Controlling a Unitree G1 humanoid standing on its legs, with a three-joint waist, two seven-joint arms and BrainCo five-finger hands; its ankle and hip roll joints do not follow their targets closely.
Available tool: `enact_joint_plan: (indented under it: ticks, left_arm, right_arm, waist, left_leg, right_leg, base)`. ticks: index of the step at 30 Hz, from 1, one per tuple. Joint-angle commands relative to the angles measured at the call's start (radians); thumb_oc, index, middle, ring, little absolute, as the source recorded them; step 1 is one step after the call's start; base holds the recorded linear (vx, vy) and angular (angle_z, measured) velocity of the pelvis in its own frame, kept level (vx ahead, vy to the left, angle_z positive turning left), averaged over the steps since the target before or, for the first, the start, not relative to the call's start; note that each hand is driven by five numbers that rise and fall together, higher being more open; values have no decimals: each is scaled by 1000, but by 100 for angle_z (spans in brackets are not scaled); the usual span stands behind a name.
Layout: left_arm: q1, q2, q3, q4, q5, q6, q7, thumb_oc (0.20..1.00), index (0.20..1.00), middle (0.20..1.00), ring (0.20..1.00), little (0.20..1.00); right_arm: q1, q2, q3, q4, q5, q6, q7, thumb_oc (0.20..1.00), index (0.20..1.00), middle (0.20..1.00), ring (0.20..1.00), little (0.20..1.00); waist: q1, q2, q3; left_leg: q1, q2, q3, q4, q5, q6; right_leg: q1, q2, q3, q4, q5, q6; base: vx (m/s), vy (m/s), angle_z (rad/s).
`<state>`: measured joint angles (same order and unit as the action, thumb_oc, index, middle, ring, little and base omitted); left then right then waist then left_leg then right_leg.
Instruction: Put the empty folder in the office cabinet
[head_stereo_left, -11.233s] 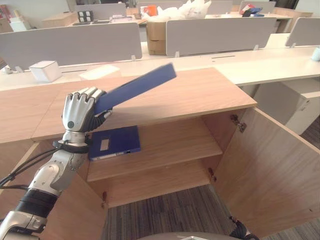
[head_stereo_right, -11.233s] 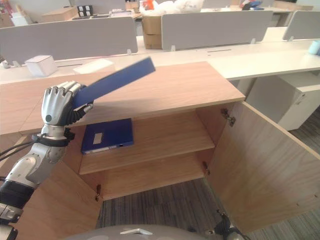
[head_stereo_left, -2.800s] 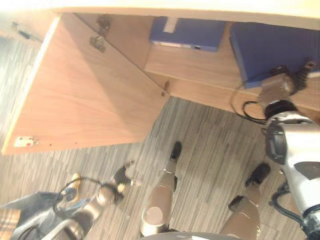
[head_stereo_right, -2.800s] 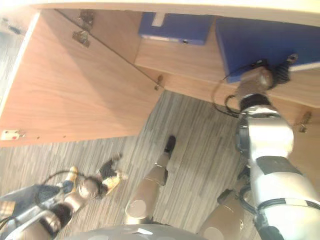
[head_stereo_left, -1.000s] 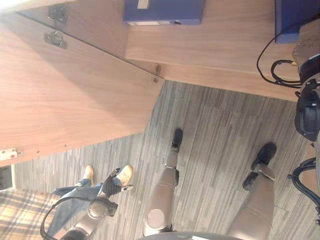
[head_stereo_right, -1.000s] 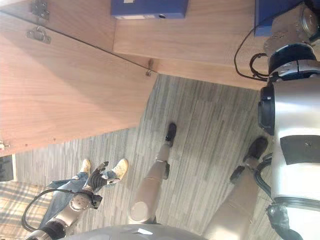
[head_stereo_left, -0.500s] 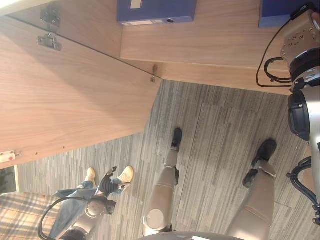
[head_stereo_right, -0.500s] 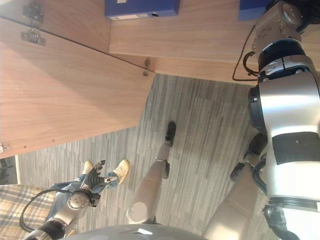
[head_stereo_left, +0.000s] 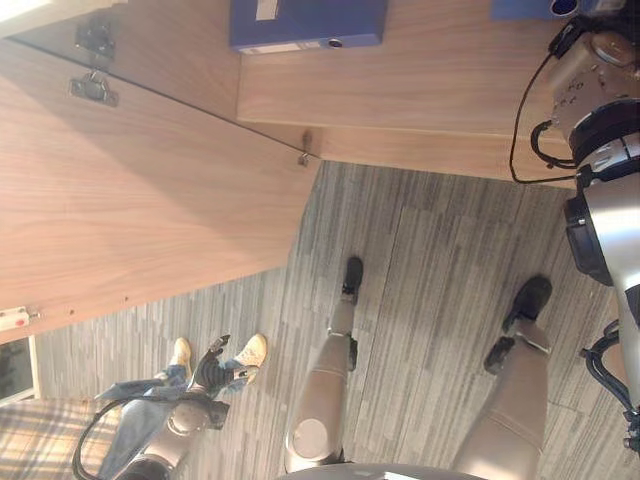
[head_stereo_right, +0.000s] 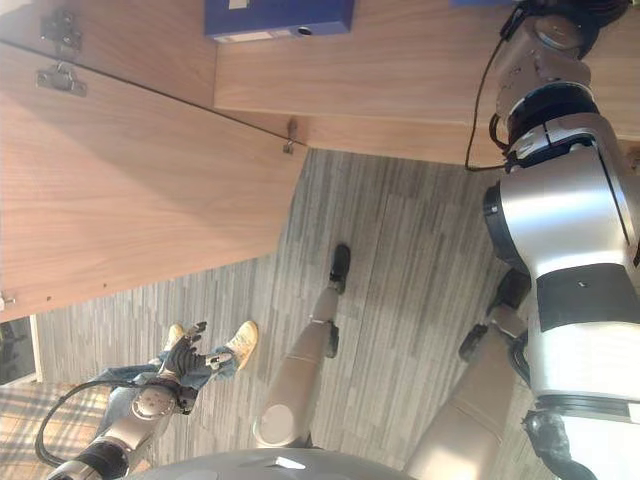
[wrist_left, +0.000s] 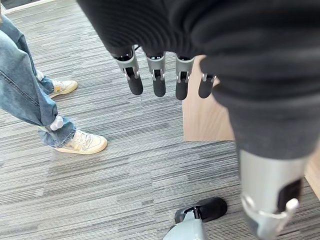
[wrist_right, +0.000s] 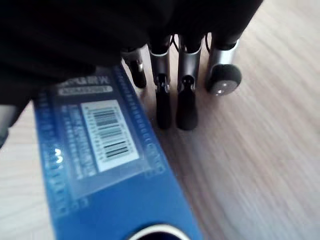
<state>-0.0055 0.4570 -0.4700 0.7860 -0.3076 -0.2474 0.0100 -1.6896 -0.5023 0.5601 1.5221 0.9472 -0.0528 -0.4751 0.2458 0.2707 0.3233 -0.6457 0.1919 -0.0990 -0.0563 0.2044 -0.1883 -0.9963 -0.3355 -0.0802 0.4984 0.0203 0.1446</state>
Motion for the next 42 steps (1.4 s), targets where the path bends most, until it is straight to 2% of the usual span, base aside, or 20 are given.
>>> enact_joint_plan:
  ticks: [1,6,13,18,26,31,35,41,42]
  left_arm:
    - [-9,64,-17,21,4,9,9,1000,1000,1000,1000,1000]
    - [-87,57,-53,34,23,33,15,1000,1000,1000,1000,1000]
    - [-157,36,-93,56,55,41,35,1000,1000,1000,1000,1000]
    - [-162,50,-91,48,69,40,35,1000,1000,1000,1000,1000]
    - [-203,50,-96,76,85,58,40,1000,1000,1000,1000,1000]
    - [-205,47,-97,80,90,61,43,1000,1000,1000,1000,1000]
    - [-221,39,-106,109,111,65,54,1000,1000,1000,1000,1000]
    - [-237,29,-102,115,110,66,70,1000,1000,1000,1000,1000]
    - [-258,18,-91,130,105,68,88,1000,1000,1000,1000,1000]
  right_arm:
    - [-19,-45,68,-97,-134,16,87,1000,1000,1000,1000,1000]
    - [28,-3,20,-8,-160,62,115,1000,1000,1000,1000,1000]
    - [51,66,-85,67,-182,60,75,1000,1000,1000,1000,1000]
    - [71,109,-88,60,-213,74,91,1000,1000,1000,1000,1000]
    - [138,179,-127,65,-267,92,102,1000,1000,1000,1000,1000]
    - [155,191,-146,69,-267,89,95,1000,1000,1000,1000,1000]
    - [197,218,-203,58,-261,65,58,1000,1000,1000,1000,1000]
    - [250,248,-183,12,-311,45,40,1000,1000,1000,1000,1000]
    - [304,274,-142,-47,-395,36,25,1000,1000,1000,1000,1000]
  waist:
    - [53,-7,41]
    - [22,-22,61]
    - [11,-22,72]
    - [9,-28,76]
    - [-13,-55,88]
    - [-18,-60,90]
    - [-24,-72,93]
    - [-29,-84,99]
    - [-44,-102,106]
  left_leg:
    - [188,31,25,-31,-136,-14]
    - [208,20,45,4,-158,-11]
    - [182,-6,39,87,-205,-9]
    - [170,-20,36,125,-227,-5]
    - [147,-38,26,195,-261,3]
    - [143,-41,23,210,-267,3]
    - [143,-52,20,221,-270,4]
    - [146,-49,22,236,-279,4]
    - [148,-53,22,241,-273,3]
  right_leg:
    - [45,23,41,-82,20,48]
    - [77,21,57,-119,52,53]
    - [135,7,59,-183,83,58]
    - [172,-3,54,-225,104,61]
    - [236,-17,54,-291,140,61]
    - [250,-20,52,-301,145,61]
    - [293,-32,48,-352,174,65]
    - [314,-29,45,-364,176,64]
    - [325,-30,44,-374,187,62]
  base:
    - [-25,28,-20]
    - [-42,34,-12]
    - [-46,26,-4]
    - [-49,22,0]
    - [-53,11,1]
    - [-9,3,3]
    - [-20,1,1]
    - [-24,9,-1]
    - [-46,24,0]
